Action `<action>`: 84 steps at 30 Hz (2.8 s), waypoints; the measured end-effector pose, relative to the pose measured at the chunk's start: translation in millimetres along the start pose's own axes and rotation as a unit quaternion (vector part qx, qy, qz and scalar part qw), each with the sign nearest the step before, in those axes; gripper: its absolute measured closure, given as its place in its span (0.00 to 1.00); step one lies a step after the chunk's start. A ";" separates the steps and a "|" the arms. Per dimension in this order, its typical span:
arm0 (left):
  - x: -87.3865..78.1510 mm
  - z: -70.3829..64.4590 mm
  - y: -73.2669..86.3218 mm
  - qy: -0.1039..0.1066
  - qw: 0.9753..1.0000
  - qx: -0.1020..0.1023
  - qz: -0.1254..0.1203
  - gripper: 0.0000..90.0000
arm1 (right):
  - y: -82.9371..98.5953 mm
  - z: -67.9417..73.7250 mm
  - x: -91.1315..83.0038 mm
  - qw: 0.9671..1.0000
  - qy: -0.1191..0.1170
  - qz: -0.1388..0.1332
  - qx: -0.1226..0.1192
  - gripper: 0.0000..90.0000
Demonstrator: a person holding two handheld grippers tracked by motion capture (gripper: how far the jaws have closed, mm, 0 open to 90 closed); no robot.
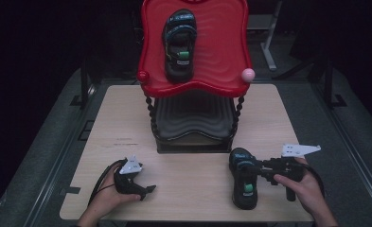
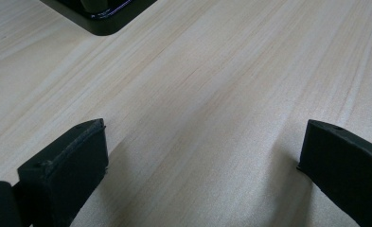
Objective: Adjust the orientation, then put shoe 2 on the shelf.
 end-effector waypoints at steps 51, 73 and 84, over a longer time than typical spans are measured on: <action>-0.5 0.0 0.2 0.001 1.000 0.001 0.002 0.01 | -178.2 17.1 -107.6 0.984 0.059 -0.156 -0.069 0.75; -0.3 -0.1 0.3 0.000 1.000 0.001 0.001 0.01 | -284.7 42.1 -124.7 0.972 0.055 -0.196 -0.118 0.75; -0.2 -0.2 0.3 0.000 1.000 0.001 0.001 0.01 | -323.7 41.5 -95.6 0.973 0.035 -0.192 -0.123 0.75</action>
Point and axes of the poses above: each handheld gripper's, and its own axes: x roughly forward along the jaws, y roughly out of its underside, z roughly to its left, the point moved 2 cm from there along x, roughly forward along the jaws, and after that the axes turned 2 degrees about -y, right-handed, at the moved point
